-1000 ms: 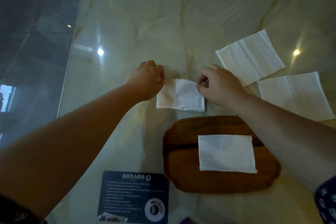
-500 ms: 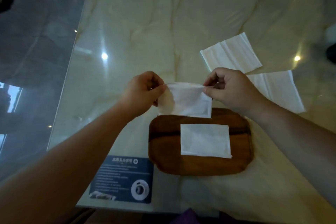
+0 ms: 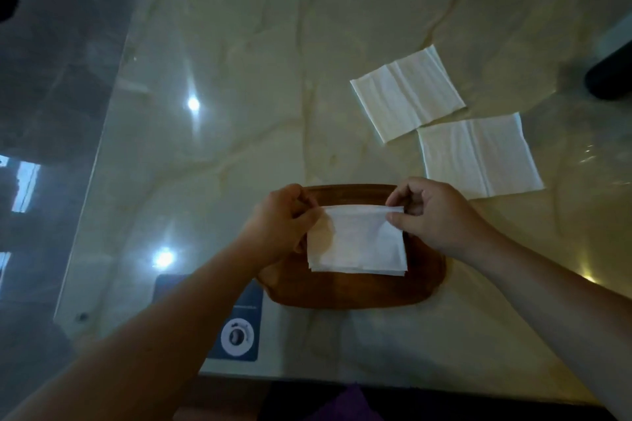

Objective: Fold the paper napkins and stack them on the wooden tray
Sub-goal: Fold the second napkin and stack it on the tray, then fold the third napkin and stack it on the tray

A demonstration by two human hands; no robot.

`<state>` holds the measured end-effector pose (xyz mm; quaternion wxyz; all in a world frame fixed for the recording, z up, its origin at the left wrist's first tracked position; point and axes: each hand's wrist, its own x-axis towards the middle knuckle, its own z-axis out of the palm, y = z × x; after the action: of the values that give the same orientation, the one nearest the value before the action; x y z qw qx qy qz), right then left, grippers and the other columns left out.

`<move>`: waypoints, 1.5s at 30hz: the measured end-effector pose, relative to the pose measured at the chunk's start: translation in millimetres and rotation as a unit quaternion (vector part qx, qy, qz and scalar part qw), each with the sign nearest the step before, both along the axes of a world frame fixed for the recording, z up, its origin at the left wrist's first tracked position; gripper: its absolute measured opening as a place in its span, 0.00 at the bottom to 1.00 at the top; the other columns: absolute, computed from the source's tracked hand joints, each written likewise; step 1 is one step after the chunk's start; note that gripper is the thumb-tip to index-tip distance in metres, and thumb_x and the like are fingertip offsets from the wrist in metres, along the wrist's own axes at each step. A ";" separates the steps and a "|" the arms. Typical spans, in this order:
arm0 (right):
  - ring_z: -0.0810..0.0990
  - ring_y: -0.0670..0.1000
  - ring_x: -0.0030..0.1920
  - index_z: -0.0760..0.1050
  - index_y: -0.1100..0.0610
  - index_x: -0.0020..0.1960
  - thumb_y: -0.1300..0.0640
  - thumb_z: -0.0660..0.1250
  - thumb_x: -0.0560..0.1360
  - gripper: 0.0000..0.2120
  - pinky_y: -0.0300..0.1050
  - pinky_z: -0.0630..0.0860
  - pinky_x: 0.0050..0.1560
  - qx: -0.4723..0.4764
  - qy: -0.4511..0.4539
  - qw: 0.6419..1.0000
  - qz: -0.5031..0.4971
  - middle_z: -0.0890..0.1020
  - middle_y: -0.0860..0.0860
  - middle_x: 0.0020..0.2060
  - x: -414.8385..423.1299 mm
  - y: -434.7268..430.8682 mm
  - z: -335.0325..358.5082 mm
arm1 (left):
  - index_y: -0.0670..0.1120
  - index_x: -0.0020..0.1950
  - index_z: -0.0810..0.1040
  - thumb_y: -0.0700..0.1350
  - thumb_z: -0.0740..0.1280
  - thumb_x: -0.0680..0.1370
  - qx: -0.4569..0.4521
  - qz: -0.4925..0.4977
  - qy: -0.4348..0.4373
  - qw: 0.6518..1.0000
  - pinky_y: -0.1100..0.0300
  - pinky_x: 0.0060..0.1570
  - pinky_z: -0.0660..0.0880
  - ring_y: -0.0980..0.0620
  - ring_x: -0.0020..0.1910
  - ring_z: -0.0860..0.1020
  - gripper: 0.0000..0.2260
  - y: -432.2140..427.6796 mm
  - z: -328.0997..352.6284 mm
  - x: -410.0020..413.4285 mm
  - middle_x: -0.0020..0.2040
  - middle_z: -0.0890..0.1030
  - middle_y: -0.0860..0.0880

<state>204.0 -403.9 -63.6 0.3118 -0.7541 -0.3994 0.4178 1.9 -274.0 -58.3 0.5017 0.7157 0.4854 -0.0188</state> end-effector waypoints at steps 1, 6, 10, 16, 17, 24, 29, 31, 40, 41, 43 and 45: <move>0.82 0.48 0.37 0.76 0.49 0.41 0.60 0.73 0.70 0.08 0.43 0.76 0.38 -0.008 0.002 1.000 -0.003 0.82 0.48 0.36 -0.2 -0.6 -3.3 | 0.53 0.40 0.74 0.44 0.68 0.76 0.004 -0.004 0.004 1.000 0.47 0.32 0.82 0.47 0.30 0.83 0.06 -1.6 -3.2 -0.4 0.36 0.82 0.47; 0.81 0.49 0.38 0.76 0.50 0.44 0.56 0.72 0.70 0.05 0.44 0.78 0.37 -0.031 -0.062 0.997 0.029 0.81 0.48 0.37 0.5 -0.9 -9.0 | 0.52 0.44 0.74 0.48 0.68 0.75 0.059 -0.053 0.041 0.996 0.45 0.34 0.82 0.48 0.31 0.81 0.03 -1.3 -15.6 -1.8 0.38 0.80 0.49; 0.76 0.44 0.35 0.77 0.53 0.45 0.54 0.73 0.70 0.07 0.41 0.73 0.35 -0.013 -0.135 0.989 0.057 0.78 0.45 0.35 8.6 4.6 -4.0 | 0.53 0.51 0.74 0.52 0.67 0.74 0.168 -0.145 0.108 0.969 0.49 0.40 0.80 0.50 0.38 0.79 0.08 5.3 -10.6 -0.1 0.40 0.79 0.52; 0.77 0.49 0.40 0.76 0.53 0.45 0.52 0.71 0.70 0.08 0.45 0.73 0.38 -0.010 -0.178 0.983 0.046 0.79 0.49 0.40 34.9 26.3 6.2 | 0.51 0.54 0.74 0.54 0.64 0.76 0.246 -0.198 0.137 0.939 0.55 0.39 0.75 0.51 0.42 0.77 0.10 29.7 -0.6 19.8 0.45 0.78 0.52; 0.77 0.50 0.40 0.75 0.53 0.45 0.51 0.71 0.70 0.08 0.46 0.73 0.39 -0.011 -0.185 0.982 0.045 0.79 0.50 0.41 40.3 31.6 8.0 | 0.52 0.55 0.74 0.55 0.64 0.76 0.252 -0.202 0.138 0.936 0.56 0.38 0.73 0.52 0.42 0.76 0.11 36.0 0.0 24.8 0.47 0.78 0.53; 0.77 0.51 0.42 0.75 0.52 0.47 0.50 0.70 0.70 0.09 0.48 0.74 0.43 -0.015 -0.221 0.975 0.011 0.80 0.49 0.42 83.4 69.7 10.6 | 0.51 0.55 0.75 0.55 0.64 0.76 0.305 -0.216 0.105 0.922 0.52 0.42 0.77 0.49 0.43 0.78 0.12 85.8 8.2 76.5 0.50 0.79 0.51; 0.75 0.51 0.41 0.75 0.52 0.48 0.50 0.72 0.69 0.11 0.44 0.67 0.42 -0.021 -0.240 0.970 -0.031 0.80 0.51 0.44 117.9 89.4 -2.8 | 0.51 0.60 0.74 0.54 0.66 0.76 0.323 -0.231 0.094 0.913 0.55 0.46 0.74 0.49 0.49 0.78 0.15 117.5 3.2 120.9 0.56 0.79 0.50; 0.76 0.53 0.44 0.75 0.53 0.51 0.49 0.72 0.69 0.14 0.43 0.66 0.43 -0.035 -0.246 0.967 -0.051 0.80 0.52 0.46 132.5 94.4 -7.1 | 0.51 0.61 0.74 0.54 0.66 0.75 0.318 -0.234 0.090 0.914 0.54 0.47 0.76 0.49 0.49 0.79 0.16 128.0 -0.7 137.9 0.56 0.79 0.49; 0.79 0.61 0.51 0.76 0.58 0.50 0.48 0.71 0.68 0.17 0.51 0.75 0.51 -0.109 -0.304 0.945 -0.060 0.82 0.58 0.49 168.6 107.0 -20.9 | 0.50 0.62 0.73 0.57 0.66 0.74 0.310 -0.245 0.130 0.909 0.48 0.53 0.77 0.45 0.54 0.78 0.19 157.1 -29.4 193.9 0.56 0.79 0.47; 0.79 0.61 0.50 0.77 0.59 0.48 0.48 0.71 0.68 0.15 0.50 0.75 0.50 -0.115 -0.309 0.942 -0.059 0.82 0.58 0.47 170.4 106.1 -22.3 | 0.49 0.61 0.73 0.57 0.66 0.74 0.313 -0.248 0.139 0.906 0.47 0.52 0.76 0.44 0.54 0.78 0.19 158.2 -31.8 196.5 0.56 0.79 0.47; 0.80 0.61 0.48 0.80 0.58 0.43 0.51 0.71 0.68 0.11 0.47 0.74 0.45 -0.129 -0.313 0.940 -0.054 0.83 0.58 0.44 173.5 104.4 -25.1 | 0.48 0.59 0.74 0.57 0.65 0.75 0.326 -0.265 0.154 0.894 0.47 0.51 0.76 0.44 0.54 0.77 0.18 158.7 -35.1 200.6 0.55 0.77 0.46; 0.81 0.60 0.45 0.81 0.57 0.40 0.54 0.70 0.68 0.07 0.45 0.72 0.42 -0.135 -0.308 0.941 -0.048 0.84 0.57 0.40 174.5 103.1 -27.8 | 0.48 0.56 0.75 0.57 0.64 0.76 0.335 -0.280 0.173 0.883 0.47 0.50 0.76 0.43 0.53 0.76 0.15 156.3 -36.2 201.9 0.54 0.77 0.46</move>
<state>378.5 -300.8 -91.4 0.0887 -0.8989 -0.3795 0.2002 203.8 -117.7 -94.5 0.1143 0.9327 0.3209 -0.1181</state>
